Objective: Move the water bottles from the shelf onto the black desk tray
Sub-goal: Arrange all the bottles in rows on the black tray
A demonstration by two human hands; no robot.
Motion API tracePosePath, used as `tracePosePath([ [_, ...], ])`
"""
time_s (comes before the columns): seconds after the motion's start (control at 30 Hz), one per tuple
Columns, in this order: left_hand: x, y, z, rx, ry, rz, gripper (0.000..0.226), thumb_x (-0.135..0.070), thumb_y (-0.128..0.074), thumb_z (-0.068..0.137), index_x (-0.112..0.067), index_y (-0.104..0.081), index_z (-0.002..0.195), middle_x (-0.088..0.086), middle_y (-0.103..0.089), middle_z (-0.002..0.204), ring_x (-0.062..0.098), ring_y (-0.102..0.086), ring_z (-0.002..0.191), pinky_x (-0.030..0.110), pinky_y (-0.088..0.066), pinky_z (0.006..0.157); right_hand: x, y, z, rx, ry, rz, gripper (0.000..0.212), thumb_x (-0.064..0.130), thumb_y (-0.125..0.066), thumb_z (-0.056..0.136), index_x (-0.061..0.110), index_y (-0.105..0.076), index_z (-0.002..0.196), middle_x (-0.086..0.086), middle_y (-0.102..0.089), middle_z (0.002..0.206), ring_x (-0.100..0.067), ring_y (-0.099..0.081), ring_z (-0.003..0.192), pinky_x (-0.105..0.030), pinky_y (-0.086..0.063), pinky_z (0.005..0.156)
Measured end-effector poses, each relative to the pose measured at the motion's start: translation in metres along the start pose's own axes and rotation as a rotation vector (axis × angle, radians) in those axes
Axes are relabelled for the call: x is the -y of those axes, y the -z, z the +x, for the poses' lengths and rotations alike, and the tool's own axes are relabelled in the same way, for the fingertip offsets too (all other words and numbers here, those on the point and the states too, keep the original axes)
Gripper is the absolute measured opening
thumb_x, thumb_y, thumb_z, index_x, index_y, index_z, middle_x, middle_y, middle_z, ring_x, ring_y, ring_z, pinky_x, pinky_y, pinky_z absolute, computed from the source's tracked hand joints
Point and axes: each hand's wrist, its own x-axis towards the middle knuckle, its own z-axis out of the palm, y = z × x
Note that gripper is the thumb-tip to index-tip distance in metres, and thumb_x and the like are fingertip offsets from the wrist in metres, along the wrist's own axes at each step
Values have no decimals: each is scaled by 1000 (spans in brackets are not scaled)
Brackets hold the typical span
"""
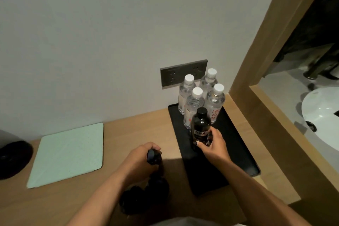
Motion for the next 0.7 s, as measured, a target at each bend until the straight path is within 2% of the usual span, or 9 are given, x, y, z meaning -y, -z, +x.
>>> tracePosePath([
  [0.07,1,-3,-1,-29,-4,-36,39,-11,-72,70,-28,-62,104,-9,-67,101,8,-63,91,24,-53,81,-7,-3,2,7,-20,36,71,14,-74,77,24,-39,138,3,-43,137,-15,-46,124,-40,-40,107],
  [0.1,2,-5,-2,-57,-15,-36,40,-12,-72,70,-28,-62,105,-8,-67,101,9,-63,92,24,-52,82,-10,-4,3,-5,-25,55,71,13,-74,77,25,-39,137,2,-43,137,-15,-46,124,-38,-40,106],
  [0.2,6,-12,-3,-125,-46,-49,47,-17,-76,72,-25,-58,114,-7,-65,108,10,-61,97,10,-44,78,-16,-9,6,-47,-29,125,69,7,-74,76,23,-41,134,-2,-47,136,-15,-48,121,-30,-40,99],
  [0.37,10,-17,-3,-169,-16,-46,58,-30,-77,73,-31,-50,124,-13,-62,111,7,-58,99,17,-39,80,-13,-13,13,-48,-27,143,72,1,-72,76,20,-40,137,-5,-45,140,-21,-47,127,-30,-38,102],
  [0.47,11,-17,-3,-176,-15,-61,55,-29,-77,73,-29,-51,121,-11,-64,107,11,-60,97,17,-40,77,-9,-13,12,-20,-42,95,72,4,-71,78,21,-37,140,-4,-45,142,-22,-45,130,-33,-36,106],
  [0.57,12,-14,-3,-166,-26,-79,48,-32,-78,72,-32,-54,113,-11,-65,100,7,-61,90,14,-44,71,-4,-9,11,-5,-35,10,68,8,-72,79,20,-39,137,-5,-47,140,-21,-46,128,-30,-34,103],
  [0.63,13,-9,-1,-173,-8,-108,46,-33,-80,69,-32,-56,109,-13,-65,97,4,-61,88,13,-47,72,2,-8,11,3,-57,-22,75,6,-73,78,17,-34,141,-5,-49,140,-21,-45,129,-30,-33,104],
  [0.7,14,-4,-1,-172,27,-157,47,-32,-83,67,-31,-58,106,-15,-63,97,2,-60,89,16,-49,76,7,-8,11,8,-103,-10,95,2,-75,74,13,-16,149,-5,-50,138,-22,-44,132,-33,-33,106],
])
